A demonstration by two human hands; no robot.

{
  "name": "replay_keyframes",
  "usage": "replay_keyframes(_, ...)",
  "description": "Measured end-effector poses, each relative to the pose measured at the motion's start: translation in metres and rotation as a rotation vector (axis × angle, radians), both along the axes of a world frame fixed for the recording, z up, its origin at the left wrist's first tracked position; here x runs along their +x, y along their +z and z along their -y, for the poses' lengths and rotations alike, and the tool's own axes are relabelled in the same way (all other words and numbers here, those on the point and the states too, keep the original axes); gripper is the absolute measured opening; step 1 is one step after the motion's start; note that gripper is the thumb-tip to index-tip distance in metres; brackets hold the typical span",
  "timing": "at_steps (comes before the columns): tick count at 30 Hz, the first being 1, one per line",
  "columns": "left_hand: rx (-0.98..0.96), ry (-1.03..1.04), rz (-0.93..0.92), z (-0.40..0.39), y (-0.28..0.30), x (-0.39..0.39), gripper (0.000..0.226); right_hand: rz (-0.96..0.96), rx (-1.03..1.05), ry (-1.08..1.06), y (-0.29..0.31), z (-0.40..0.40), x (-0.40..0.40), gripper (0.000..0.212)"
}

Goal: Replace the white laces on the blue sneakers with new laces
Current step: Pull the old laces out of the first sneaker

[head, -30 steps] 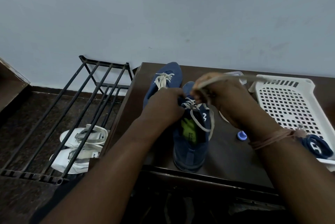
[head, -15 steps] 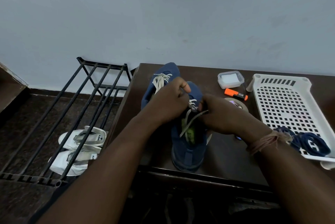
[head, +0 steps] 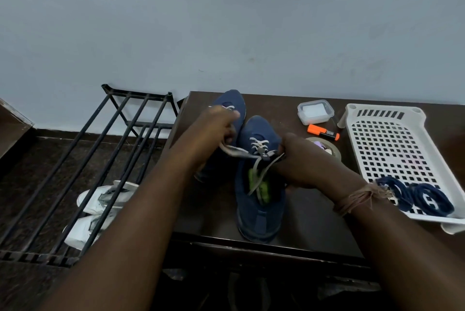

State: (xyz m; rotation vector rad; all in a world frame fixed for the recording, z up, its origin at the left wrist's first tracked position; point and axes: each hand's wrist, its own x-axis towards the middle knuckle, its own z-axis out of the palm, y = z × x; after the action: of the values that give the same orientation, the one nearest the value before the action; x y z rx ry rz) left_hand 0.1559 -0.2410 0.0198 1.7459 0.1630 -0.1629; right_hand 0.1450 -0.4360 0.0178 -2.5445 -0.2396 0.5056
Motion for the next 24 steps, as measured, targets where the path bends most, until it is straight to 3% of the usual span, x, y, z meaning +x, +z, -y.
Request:
replay_keyframes(2, 0.487, -0.1, 0.098, 0.002, -0.006, -0.004, 0.028, -0.015, 0.016, 0.003, -0.002, -0.003, 0.001, 0.011)
replay_keyframes(3, 0.636, -0.175, 0.148, 0.005, -0.006, -0.006, 0.026, -0.023, 0.019, 0.02, -0.001, -0.004, 0.001, 0.009)
replay_keyframes(7, 0.902, -0.462, 0.317, 0.006, -0.013, -0.011, 0.022, -0.026, -0.005, 0.018, 0.001, -0.005, -0.001, 0.025)
replay_keyframes(10, 1.07, -0.499, 0.428, 0.003, -0.013, -0.008, 0.022, -0.038, -0.021, -0.021, -0.003, -0.004, 0.0, 0.036)
replay_keyframes(14, 1.212, -0.533, 0.42, 0.004, -0.012, -0.007, 0.018, -0.016, -0.046, -0.003, -0.006, -0.004, 0.002, 0.035)
replay_keyframes(16, 1.101, -0.543, 0.387, 0.002, -0.014, -0.006, 0.01, -0.06, -0.023, -0.014, -0.005, -0.004, 0.002, 0.035)
replay_keyframes(19, 0.649, -0.466, 0.228, -0.001, -0.006, -0.008, 0.021, -0.071, 0.002, -0.033, -0.006, -0.003, 0.003, 0.036)
replay_keyframes(23, -0.469, -0.185, 0.102, 0.001, 0.019, -0.012, 0.023, -0.057, 0.03, -0.011, -0.007, -0.003, 0.002, 0.039)
replay_keyframes(24, -0.645, -0.144, 0.105, -0.003, 0.022, -0.01, 0.023, -0.037, 0.031, 0.006, -0.007, -0.003, 0.001, 0.036)
